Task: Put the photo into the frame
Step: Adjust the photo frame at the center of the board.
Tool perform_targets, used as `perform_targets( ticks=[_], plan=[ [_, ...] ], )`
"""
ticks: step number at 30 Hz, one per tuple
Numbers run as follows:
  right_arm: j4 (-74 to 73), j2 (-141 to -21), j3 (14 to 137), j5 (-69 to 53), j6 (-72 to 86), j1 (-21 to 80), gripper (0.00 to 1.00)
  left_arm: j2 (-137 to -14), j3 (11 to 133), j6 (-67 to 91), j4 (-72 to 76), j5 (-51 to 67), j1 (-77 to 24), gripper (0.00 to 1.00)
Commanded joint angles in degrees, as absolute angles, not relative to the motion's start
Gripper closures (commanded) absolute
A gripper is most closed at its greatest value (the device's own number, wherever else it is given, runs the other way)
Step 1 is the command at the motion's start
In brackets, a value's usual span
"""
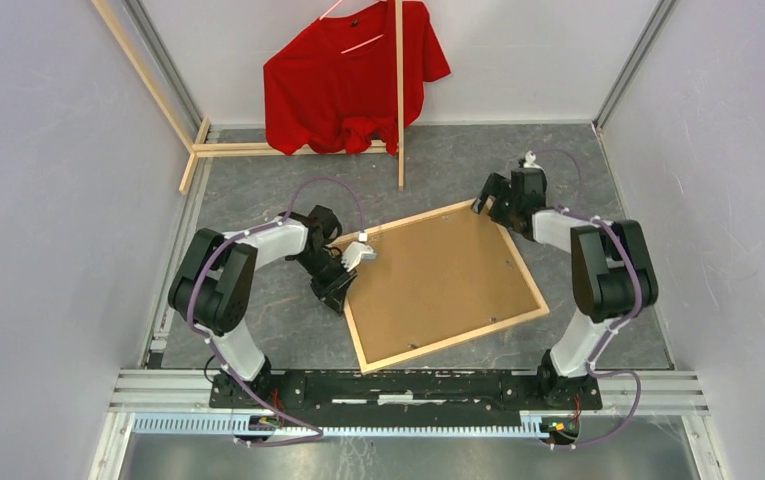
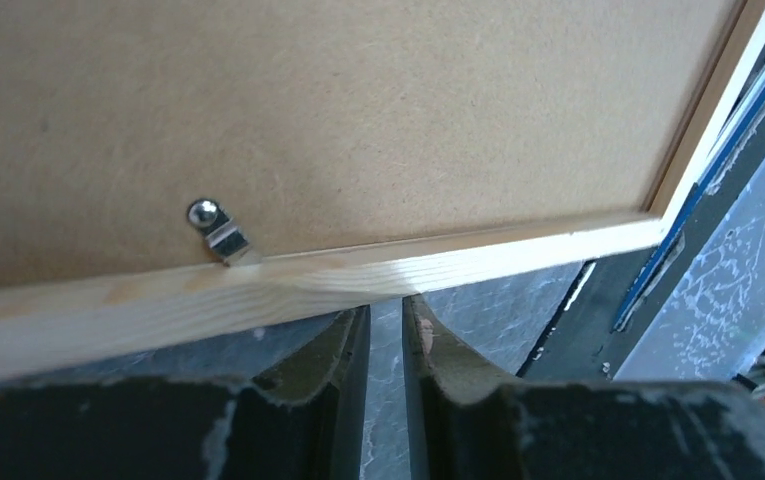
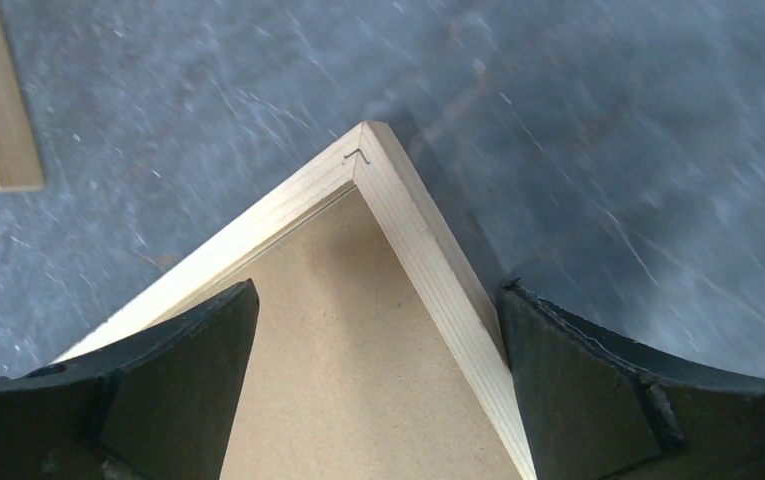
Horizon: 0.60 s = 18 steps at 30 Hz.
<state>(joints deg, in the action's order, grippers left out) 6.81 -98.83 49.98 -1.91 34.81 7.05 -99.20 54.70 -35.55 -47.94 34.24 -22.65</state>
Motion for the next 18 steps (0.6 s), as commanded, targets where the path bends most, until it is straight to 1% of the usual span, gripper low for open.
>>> perform_targets(
  ticks=[1,3,4,6,8,9,14,18],
  plan=[
    [2.26,-105.29,59.91,-7.86,36.87,10.58,0.04,-100.63,54.81,-33.73,-42.47,32.65,-27.31,0.72],
    [-1.98,-108.69,66.88,-7.64,35.22,10.63,0.03,-101.25,55.89,-33.93,-43.46,33.01,-29.03,0.69],
    [-4.73,-110.06,70.3,-6.72,34.0,10.61,0.02,-101.51,56.45,-34.16,-44.23,33.46,-29.8,0.66],
    [-8.68,-110.81,74.49,-3.36,32.03,10.61,0.02,-101.84,57.34,-36.12,-46.92,34.31,-31.06,0.57],
    [-10.9,-109.46,75.85,-0.5,30.69,10.39,0.02,-101.58,58.35,-39.11,-51.1,34.32,-31.25,0.46],
    [-11.85,-108.31,75.74,1.1,30.06,10.34,0.02,-100.98,58.89,-40.56,-53.17,33.29,-31.16,0.43],
    [-16.2,-98.19,68.92,6.37,29.59,9.29,0.02,-94.77,62.73,-48.73,-61.58,28.82,-27.78,0.41],
    [-17.27,-86.1,56.56,3.99,31.09,8.53,0.02,-95.89,71.09,-48.45,-59.82,24.58,-21.06,0.42]
  ],
)
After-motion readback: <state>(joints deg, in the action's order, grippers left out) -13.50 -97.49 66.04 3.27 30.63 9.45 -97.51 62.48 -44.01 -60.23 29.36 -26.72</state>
